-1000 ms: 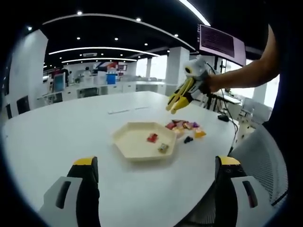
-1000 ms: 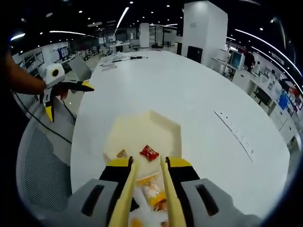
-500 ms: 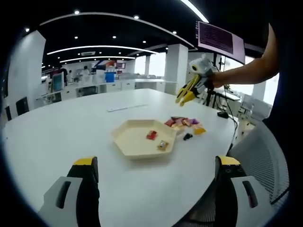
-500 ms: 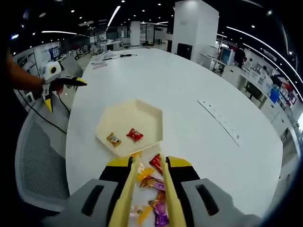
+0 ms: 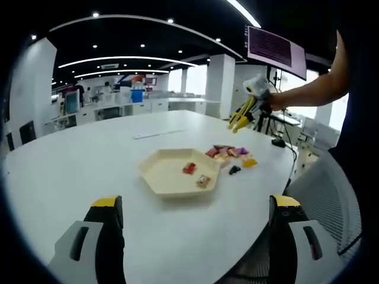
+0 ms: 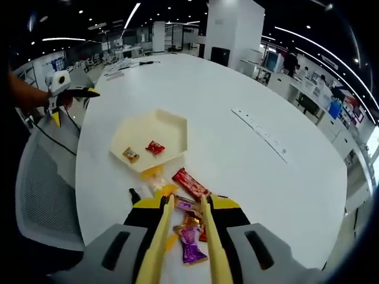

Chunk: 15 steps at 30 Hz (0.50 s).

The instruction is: Place the target food into the container with the food tongs after gripping and lifting it, then release it inside without dropping or visibly crushing the food.

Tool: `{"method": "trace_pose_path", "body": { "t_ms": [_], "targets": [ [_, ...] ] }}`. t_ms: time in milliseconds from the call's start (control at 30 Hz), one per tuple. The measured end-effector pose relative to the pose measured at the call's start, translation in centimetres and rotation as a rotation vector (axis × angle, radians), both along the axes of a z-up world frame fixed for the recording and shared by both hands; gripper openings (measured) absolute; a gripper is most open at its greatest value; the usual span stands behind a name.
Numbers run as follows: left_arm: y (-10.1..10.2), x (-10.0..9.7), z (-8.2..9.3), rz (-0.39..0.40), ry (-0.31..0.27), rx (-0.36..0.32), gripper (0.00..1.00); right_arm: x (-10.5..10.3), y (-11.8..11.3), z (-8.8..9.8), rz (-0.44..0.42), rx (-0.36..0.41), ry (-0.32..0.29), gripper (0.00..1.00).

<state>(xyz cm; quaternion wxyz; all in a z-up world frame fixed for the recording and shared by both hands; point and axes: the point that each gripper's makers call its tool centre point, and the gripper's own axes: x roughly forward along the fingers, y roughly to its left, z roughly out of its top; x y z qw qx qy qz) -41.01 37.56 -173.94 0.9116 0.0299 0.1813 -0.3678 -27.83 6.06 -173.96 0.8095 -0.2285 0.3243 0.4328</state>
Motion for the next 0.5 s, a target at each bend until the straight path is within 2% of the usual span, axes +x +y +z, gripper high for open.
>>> {"method": "trace_pose_path", "body": {
  "t_ms": [200,500],
  "targets": [
    [0.1,0.1,-0.1,0.004,0.004,0.002,0.99,0.2,-1.6,-0.7,-0.026,-0.017,0.0,0.27],
    [0.1,0.0,-0.1,0.005,0.007,-0.002,0.99,0.8,-2.5,-2.5,-0.067,-0.017,0.024,0.27]
  ]
}}
